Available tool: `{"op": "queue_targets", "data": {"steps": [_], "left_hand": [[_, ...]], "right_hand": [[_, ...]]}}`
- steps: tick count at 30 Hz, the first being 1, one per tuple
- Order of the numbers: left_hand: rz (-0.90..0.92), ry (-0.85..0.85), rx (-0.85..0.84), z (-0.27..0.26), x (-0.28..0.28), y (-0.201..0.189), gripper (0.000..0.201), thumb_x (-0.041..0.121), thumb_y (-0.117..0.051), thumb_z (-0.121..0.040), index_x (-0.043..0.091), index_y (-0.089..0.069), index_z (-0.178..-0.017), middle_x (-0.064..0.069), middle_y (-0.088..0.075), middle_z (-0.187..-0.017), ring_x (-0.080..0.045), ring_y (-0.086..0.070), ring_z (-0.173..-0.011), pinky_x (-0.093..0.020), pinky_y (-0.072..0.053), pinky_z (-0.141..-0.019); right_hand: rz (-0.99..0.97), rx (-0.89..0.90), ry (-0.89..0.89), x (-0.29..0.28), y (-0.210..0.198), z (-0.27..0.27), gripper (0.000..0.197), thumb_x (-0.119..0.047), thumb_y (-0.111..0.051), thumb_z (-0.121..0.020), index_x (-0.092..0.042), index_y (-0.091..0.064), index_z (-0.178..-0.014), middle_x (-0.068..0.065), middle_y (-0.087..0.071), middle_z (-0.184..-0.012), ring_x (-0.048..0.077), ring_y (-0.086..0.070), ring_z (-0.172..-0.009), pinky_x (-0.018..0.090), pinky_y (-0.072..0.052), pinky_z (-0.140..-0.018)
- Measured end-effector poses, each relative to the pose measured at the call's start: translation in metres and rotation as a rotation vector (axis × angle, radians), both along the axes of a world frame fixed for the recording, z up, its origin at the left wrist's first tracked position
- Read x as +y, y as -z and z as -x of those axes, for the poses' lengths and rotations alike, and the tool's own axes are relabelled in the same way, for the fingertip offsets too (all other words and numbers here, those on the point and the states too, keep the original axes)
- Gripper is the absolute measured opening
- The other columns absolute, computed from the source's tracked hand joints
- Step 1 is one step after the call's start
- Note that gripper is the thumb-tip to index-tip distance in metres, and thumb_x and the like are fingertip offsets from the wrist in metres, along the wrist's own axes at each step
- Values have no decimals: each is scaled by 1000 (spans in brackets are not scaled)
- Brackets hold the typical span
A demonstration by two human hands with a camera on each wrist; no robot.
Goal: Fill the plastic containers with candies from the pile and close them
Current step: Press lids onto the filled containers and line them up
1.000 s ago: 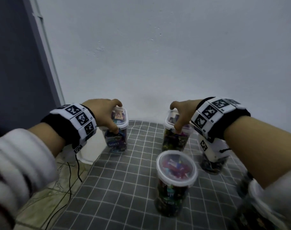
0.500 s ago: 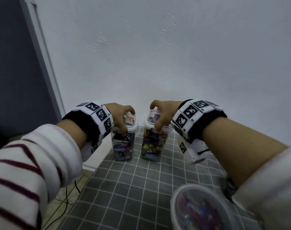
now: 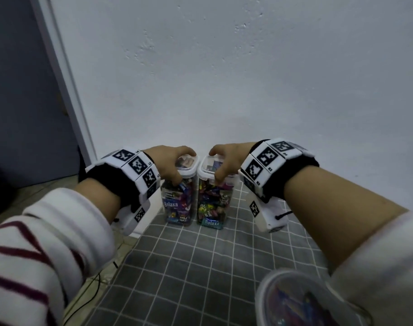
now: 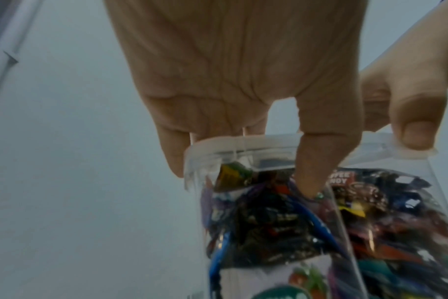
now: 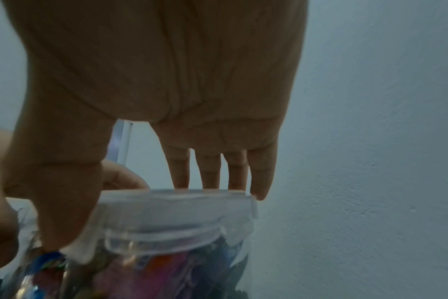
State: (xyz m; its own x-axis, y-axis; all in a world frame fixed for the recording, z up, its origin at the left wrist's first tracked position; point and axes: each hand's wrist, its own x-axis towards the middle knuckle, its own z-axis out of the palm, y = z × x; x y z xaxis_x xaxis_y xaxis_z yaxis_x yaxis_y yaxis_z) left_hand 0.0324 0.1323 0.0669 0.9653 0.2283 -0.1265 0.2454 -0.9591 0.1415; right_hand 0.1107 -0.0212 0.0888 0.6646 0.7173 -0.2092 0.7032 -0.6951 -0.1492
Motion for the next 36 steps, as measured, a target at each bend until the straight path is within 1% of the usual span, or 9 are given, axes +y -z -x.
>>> {"op": "queue_targets", "data": {"steps": [3,7,10,15,21,25,28,34,36], "left_hand": [[7,12,-48,2,-3,7,81,12,-69,-76,28,-27,-144,-5,-45,-136,-23,-48,-112,-26,-40,-86],[-81,35,-75,8,-7,16,89,18,-69,-79,21,-15,-149,-9,-11,-157,-25,-14,-143,-37,-24,-113],[-168,8,-117,18,-12,15,94,28,-70,-77,22,-10,-150,-8,-7,-157,-25,-10,-143,-42,-22,-114],[-82,55,-264,48,-37,-14,86,28,-66,-83,21,-12,-150,-7,-6,-158,-22,-6,-145,-37,-15,-115],[61,249,-329,95,-105,-45,80,33,-68,-82,28,-20,-147,3,-16,-156,-13,-19,-142,-28,-20,-111],[165,374,-177,120,-156,-48,81,40,-69,-79,32,-25,-146,9,-32,-149,-11,-38,-130,-23,-29,-103],[151,428,59,131,-184,-42,83,44,-71,-77,34,-24,-145,9,-47,-126,-8,-44,-107,-22,-35,-93],[-20,460,228,142,-214,-29,94,47,-75,-70,37,-20,-146,3,-36,-147,-20,-41,-128,-39,-36,-107],[-81,464,217,142,-216,-27,97,47,-76,-69,37,-18,-146,4,-34,-148,-20,-40,-128,-42,-38,-106]], "right_hand": [[-7,-5,-4,-6,-1,4,82,-30,-73,-77,-20,-30,-145,7,-42,-143,25,-46,-124,34,-43,-97],[-47,-31,2,-25,-17,16,78,-31,-69,-83,-18,-26,-147,4,-31,-152,22,-35,-135,30,-34,-102],[-89,-120,30,-51,-45,28,70,-33,-65,-86,-19,-30,-145,4,-32,-151,22,-35,-135,31,-31,-104],[-96,-172,114,-109,-91,57,61,-39,-63,-86,-21,-41,-140,0,-46,-142,20,-45,-128,35,-33,-108],[-9,-132,215,-179,-105,100,56,-43,-62,-84,-27,-45,-136,-8,-52,-135,17,-53,-112,33,-37,-102],[69,-55,253,-219,-91,126,58,-43,-63,-84,-26,-44,-136,-6,-52,-135,21,-57,-110,33,-44,-97],[150,4,267,-247,-78,146,60,-42,-65,-82,-26,-44,-136,-6,-51,-136,16,-52,-118,31,-39,-101],[389,177,287,-288,-48,174,77,-34,-73,-76,-30,-32,-142,-7,-49,-133,7,-51,-97,25,-41,-86],[479,168,292,-295,-40,179,89,-37,-76,-73,-35,-23,-145,-2,-41,-143,15,-47,-116,31,-38,-98]]}}
